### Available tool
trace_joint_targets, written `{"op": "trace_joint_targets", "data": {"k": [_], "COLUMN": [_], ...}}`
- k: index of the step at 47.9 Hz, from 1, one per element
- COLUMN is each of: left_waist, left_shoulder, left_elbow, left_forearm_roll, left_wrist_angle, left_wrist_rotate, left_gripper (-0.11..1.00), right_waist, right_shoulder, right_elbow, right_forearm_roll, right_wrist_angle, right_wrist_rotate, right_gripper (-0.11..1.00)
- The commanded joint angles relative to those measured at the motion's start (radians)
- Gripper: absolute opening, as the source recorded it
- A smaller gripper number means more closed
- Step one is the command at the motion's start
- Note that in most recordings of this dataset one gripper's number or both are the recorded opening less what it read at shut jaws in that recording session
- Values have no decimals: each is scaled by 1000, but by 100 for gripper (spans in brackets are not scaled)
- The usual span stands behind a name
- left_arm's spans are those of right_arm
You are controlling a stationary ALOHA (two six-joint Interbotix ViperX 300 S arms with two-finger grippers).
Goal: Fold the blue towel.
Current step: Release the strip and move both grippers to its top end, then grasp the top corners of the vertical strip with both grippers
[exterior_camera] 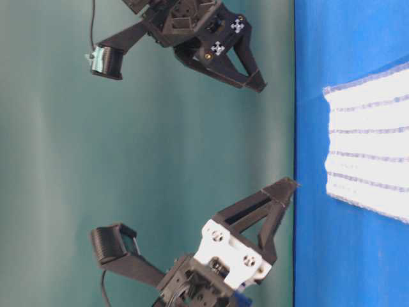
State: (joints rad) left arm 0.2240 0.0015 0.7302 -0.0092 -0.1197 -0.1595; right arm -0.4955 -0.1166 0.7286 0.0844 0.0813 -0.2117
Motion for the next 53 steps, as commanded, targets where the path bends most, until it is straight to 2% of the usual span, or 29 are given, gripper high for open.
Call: {"op": "trace_joint_targets", "data": {"k": [1,5,15,25,38,43,49,53], "left_waist": [61,106,179,207,236,235,225,213], "left_shoulder": [18,57,172,276,356,354,351,350], "left_elbow": [-31,-35,-43,-72,-87,-81,-69,-57], "left_forearm_roll": [3,3,2,3,3,3,3,3], "left_wrist_angle": [-37,-74,-173,-225,-253,-253,-249,-245], "left_wrist_rotate": [57,98,144,160,163,163,163,163], "left_gripper": [74,73,74,73,73,72,71,65], "right_waist": [-6,-6,-6,8,35,37,37,37], "right_shoulder": [25,71,192,264,278,296,321,322], "right_elbow": [-11,-21,-46,-54,-58,-61,-60,-57], "right_forearm_roll": [5,9,23,46,57,58,77,83], "right_wrist_angle": [-35,-69,-115,-138,-169,-167,-169,-169], "right_wrist_rotate": [5,5,5,5,5,5,5,5], "right_gripper": [88,88,87,84,79,72,54,44]}}
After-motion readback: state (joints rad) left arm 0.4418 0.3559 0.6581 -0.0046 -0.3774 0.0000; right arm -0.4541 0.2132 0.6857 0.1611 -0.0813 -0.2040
